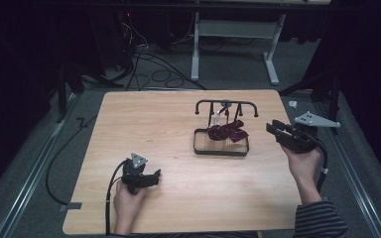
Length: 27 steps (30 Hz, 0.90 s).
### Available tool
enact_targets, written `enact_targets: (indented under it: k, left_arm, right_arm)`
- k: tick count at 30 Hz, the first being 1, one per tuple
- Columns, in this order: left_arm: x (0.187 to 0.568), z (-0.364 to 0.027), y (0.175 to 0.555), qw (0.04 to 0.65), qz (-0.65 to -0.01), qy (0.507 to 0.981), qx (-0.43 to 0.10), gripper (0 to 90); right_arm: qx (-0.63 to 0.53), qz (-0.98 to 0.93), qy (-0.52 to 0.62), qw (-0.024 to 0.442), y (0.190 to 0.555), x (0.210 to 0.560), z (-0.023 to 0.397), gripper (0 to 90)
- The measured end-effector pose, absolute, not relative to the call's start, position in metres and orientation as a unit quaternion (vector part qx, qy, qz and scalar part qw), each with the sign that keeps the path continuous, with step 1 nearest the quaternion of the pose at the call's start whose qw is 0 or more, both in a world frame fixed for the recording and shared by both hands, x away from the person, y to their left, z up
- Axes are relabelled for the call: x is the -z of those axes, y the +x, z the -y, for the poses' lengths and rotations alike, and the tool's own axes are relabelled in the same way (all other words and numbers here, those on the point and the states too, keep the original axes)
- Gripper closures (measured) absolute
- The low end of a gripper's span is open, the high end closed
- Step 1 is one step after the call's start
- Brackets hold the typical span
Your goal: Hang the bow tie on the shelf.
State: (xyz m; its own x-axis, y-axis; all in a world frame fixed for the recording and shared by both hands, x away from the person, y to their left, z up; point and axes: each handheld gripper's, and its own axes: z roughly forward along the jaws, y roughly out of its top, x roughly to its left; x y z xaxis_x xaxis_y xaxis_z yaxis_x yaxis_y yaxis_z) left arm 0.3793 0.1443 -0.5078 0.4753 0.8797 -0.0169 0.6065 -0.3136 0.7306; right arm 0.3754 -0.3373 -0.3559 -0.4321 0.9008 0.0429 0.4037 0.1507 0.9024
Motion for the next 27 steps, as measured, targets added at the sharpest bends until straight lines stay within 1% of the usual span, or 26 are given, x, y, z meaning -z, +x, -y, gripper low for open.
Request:
enact_targets:
  k: [16, 27]
  left_arm:
    - [0.508, -0.144, 0.379, 0.346, -0.473, 0.786, -0.198, 17.6]
    - [0.508, -0.144, 0.379, 0.346, -0.473, 0.786, -0.198, 17.6]
  right_arm:
    - [-0.469, -0.708, 0.460, 0.259, 0.358, 0.359, 0.344, 68.6]
    - [-0.479, -0.698, 0.463, 0.262, 0.344, 0.364, 0.353, 68.6]
